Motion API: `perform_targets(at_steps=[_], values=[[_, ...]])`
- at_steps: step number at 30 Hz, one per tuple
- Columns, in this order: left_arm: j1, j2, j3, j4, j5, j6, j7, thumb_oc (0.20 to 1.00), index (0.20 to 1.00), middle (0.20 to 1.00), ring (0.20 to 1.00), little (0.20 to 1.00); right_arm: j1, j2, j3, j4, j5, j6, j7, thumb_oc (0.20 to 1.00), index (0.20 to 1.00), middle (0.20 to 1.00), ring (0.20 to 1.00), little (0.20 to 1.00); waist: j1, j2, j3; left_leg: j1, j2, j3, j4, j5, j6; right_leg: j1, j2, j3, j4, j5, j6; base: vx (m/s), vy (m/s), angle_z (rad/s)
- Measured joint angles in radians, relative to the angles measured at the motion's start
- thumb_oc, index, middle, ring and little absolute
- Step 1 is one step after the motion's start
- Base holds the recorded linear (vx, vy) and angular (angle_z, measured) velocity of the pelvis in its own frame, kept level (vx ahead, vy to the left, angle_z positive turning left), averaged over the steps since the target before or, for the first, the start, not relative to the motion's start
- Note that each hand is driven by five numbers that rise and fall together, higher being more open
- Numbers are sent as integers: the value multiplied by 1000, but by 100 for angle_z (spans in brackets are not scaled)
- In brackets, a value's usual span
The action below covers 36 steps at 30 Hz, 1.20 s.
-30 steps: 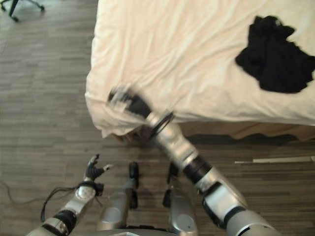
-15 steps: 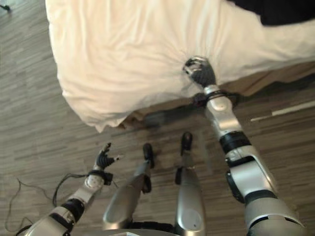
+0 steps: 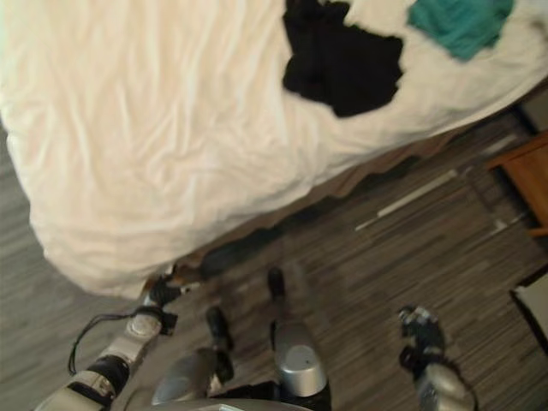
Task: Tidy up the quilt and then pick up the clothes from the bed and put them into the laundry hamper.
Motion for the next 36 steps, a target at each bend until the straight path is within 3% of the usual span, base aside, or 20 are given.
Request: perform_targets(at_steps=[2, 3, 4, 6, 8, 10, 11, 12, 13, 14, 16, 18, 20, 22, 24, 27, 31, 32, 35, 36], values=[[29, -44, -6, 88, 28, 58, -40, 1000, 1000, 1000, 1000, 1000, 36, 68, 74, 56, -9, 27, 48, 1000, 1000, 1000, 1000, 1000, -17, -13, -98, 38, 22, 42, 5, -14, -16, 10, 38, -3, 1, -19, -2, 252, -113, -65], [84, -66, -1, 129, 66, 79, -45, 1000, 1000, 1000, 1000, 1000, -7, 132, 107, 135, -20, 27, 85, 1000, 1000, 1000, 1000, 1000, -1, -19, -139, 108, 50, 147, 5, -33, -40, 11, 65, -99, 14, -69, 37, 256, -117, -191], [118, -75, 3, 152, 86, 91, -44, 1000, 1000, 1000, 1000, 1000, -46, 151, 132, 192, -52, 27, 103, 1000, 1000, 1000, 1000, 1000, 20, -7, -156, 149, 74, 246, 5, -47, -51, 9, 50, -210, 38, -134, 3, 229, -111, -263], [133, -88, 29, 145, 119, 117, -45, 1000, 1000, 1000, 1000, 1000, -70, 167, 177, 205, -117, 18, 130, 1000, 1000, 1000, 1000, 1000, 33, 38, -218, 175, 112, 406, 27, -77, -65, -45, 5, -447, 196, -166, -3, 143, -160, -234], [132, -61, -2, 156, 130, 122, -23, 1000, 1000, 1000, 1000, 1000, -74, 167, 202, 199, -176, 22, 151, 1000, 1000, 1000, 1000, 1000, 39, 27, -254, 205, 122, 491, 100, -103, -65, -70, -61, -550, 334, -244, -29, 212, -243, -168], [121, -48, -6, 159, 166, 132, -4, 1000, 1000, 1000, 1000, 1000, -71, 163, 204, 194, -215, 29, 151, 1000, 1000, 1000, 1000, 1000, 42, 10, -257, 192, 159, 406, 244, -103, -53, -43, -28, -460, 331, -276, -69, 235, -284, -132], [115, -47, -5, 181, 160, 120, 26, 1000, 1000, 1000, 1000, 1000, -83, 153, 213, 233, -257, 28, 148, 1000, 1000, 1000, 1000, 1000, 74, -15, -261, 82, 203, 227, 554, -73, -58, 6, 7, -385, 243, -246, -109, 128, -161, -148], [113, -63, -6, 186, 156, 108, 48, 1000, 1000, 1000, 1000, 1000, -92, 135, 216, 253, -278, 29, 147, 1000, 1000, 1000, 1000, 1000, 111, -17, -263, 4, 202, 128, 697, -62, -73, 19, 26, -331, 200, -227, -116, 87, -35, -162], [113, -74, 22, 167, 135, 92, 65, 1000, 1000, 1000, 1000, 1000, -105, 121, 215, 268, -286, 23, 146, 1000, 1000, 1000, 1000, 1000, 119, -15, -262, -78, 166, 13, 796, -64, -82, 34, 44, -278, 163, -189, -142, 96, 57, -220], [105, -87, 52, 139, 69, 56, 89, 1000, 1000, 1000, 1000, 1000, -165, 93, 254, 318, -286, 9, 140, 1000, 1000, 1000, 1000, 1000, 179, -28, -253, -213, -14, -222, 871, -90, -49, 34, 45, -159, 119, -152, -139, 161, 107, -239], [81, -84, 68, 135, 47, 37, 105, 1000, 1000, 1000, 1000, 1000, -194, 63, 288, 312, -287, -7, 142, 1000, 1000, 1000, 1000, 1000, 214, -25, -252, -310, -111, -322, 852, -112, -55, 67, 57, -74, 57, -122, -142, 197, 131, -203], [84, -74, 76, 145, 42, 22, 105, 1000, 1000, 1000, 1000, 1000, -216, 64, 303, 315, -288, -24, 140, 1000, 1000, 1000, 1000, 1000, 203, -20, -244, -338, -131, -352, 678, -117, -13, 123, 83, 13, 11, -126, -127, 401, 213, -160], [83, -66, 63, 127, 37, 7, 97, 1000, 1000, 1000, 1000, 1000, -216, 48, 366, 276, -367, -36, 152, 1000, 1000, 1000, 1000, 1000, 195, 13, -244, -279, -131, -336, 202, -63, 36, 156, 124, 117, -4, -173, -122, 455, 196, -224], [73, -74, 36, 129, 38, 8, 98, 1000, 1000, 1000, 1000, 1000, -207, 46, 407, 276, -400, -57, 155, 1000, 1000, 1000, 1000, 1000, 191, 27, -242, -280, -149, -304, 166, -13, 85, 166, 133, 129, 1, -167, -125, 402, 88, -132], [63, -70, 28, 118, 45, 10, 100, 1000, 1000, 1000, 1000, 1000, -164, 63, 409, 252, -410, -44, 162, 1000, 1000, 1000, 1000, 1000, 173, 71, -219, -183, -105, -261, 101, 70, 148, 113, 209, 16, 246, -229, -36, 423, 70, -114], [42, -46, -2, 156, 39, 20, 105, 1000, 1000, 1000, 1000, 1000, -101, 73, 388, 157, -411, -63, 161, 1000, 1000, 1000, 1000, 1000, 118, 65, -194, -51, -79, -248, 37, 41, 170, -126, 139, -129, 747, -304, 2, 461, -95, -51], [-7, -42, 3, 166, 48, 15, 96, 1000, 1000, 1000, 1000, 1000, -77, 87, 328, 164, -393, -88, 171, 1000, 1000, 1000, 1000, 1000, 79, 52, -186, 24, -93, -302, 15, -2, 148, -186, 89, -68, 450, -328, 24, 556, -143, 43], [-32, -35, 1, 177, 48, 14, 94, 1000, 1000, 1000, 1000, 1000, -88, 98, 326, 168, -402, -93, 172, 1000, 1000, 1000, 1000, 1000, 74, 41, -178, 42, -96, -336, 25, -42, 134, -197, 74, -73, 285, -281, 25, 564, -133, 75], [-4, -35, 7, 196, 46, 15, 102, 1000, 1000, 1000, 1000, 1000, -114, 101, 325, 183, -430, -92, 164, 1000, 1000, 1000, 1000, 1000, 69, 32, -177, 96, -99, -354, 53, -108, 129, -192, 55, -69, 157, -140, 24, 430, -124, 49], [37, -42, 11, 187, 37, 16, 110, 1000, 1000, 1000, 1000, 1000, -140, 90, 322, 197, -441, -78, 155, 1000, 1000, 1000, 1000, 1000, 70, 54, -169, 145, -78, -359, 87, -156, 114, -146, 60, -117, 182, -56, -52, 435, -143, 49]])
